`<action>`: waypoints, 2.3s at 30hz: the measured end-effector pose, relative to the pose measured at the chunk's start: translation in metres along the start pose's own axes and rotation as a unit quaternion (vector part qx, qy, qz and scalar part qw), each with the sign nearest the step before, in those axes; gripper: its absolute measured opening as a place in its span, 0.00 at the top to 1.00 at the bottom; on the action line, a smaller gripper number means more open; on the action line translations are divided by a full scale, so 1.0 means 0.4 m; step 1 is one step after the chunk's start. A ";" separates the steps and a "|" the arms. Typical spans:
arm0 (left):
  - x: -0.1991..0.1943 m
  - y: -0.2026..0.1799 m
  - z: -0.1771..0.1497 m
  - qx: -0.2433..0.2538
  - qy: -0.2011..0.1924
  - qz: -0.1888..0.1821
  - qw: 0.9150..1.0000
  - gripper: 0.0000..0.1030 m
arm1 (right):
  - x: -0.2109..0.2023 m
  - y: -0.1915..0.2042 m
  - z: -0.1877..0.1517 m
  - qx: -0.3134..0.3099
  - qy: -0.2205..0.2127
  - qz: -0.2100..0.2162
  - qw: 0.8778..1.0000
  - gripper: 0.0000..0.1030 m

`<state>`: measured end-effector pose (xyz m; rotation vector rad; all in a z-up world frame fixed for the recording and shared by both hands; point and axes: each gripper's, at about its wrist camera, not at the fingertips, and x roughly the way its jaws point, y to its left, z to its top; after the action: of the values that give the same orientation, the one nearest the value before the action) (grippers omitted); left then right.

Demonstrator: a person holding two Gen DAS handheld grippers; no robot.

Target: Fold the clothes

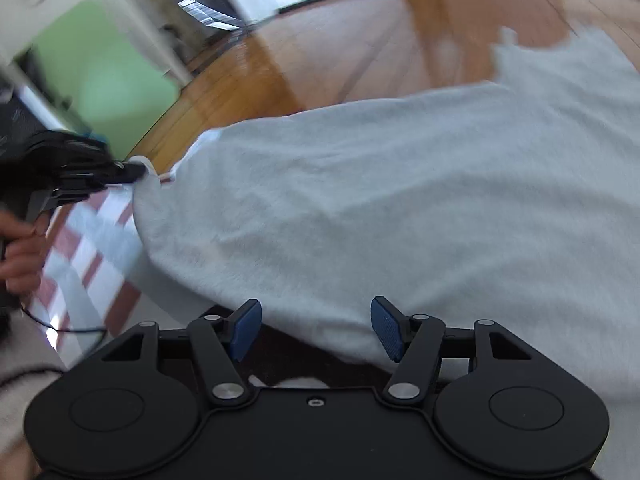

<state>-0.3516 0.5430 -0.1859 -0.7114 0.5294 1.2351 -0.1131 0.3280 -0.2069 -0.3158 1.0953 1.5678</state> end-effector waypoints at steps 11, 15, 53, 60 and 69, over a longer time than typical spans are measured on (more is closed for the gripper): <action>-0.073 -0.445 0.030 0.202 -0.014 -0.257 0.945 0.93 | -0.192 -0.142 -0.006 0.064 -0.068 -0.080 0.992 0.36; 0.020 -0.454 -0.018 0.191 0.062 -0.234 0.951 0.54 | -0.190 -0.128 -0.026 0.035 -0.055 -0.106 0.992 0.36; 0.649 -0.815 0.184 0.170 0.240 -0.334 0.895 0.00 | -0.181 -0.682 0.474 0.312 0.081 0.058 0.945 0.32; 0.620 -0.836 0.129 0.221 0.190 -0.345 0.892 0.02 | -0.163 -0.768 0.399 0.495 0.040 0.066 0.866 0.26; 0.579 -0.862 0.110 0.243 0.172 -0.286 0.911 0.85 | -0.091 -0.801 0.375 0.598 0.018 0.053 0.800 0.20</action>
<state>0.0409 0.6702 -0.2517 -0.5937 0.8127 0.3972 0.2327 0.3972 -0.2519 0.5923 1.9164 0.6861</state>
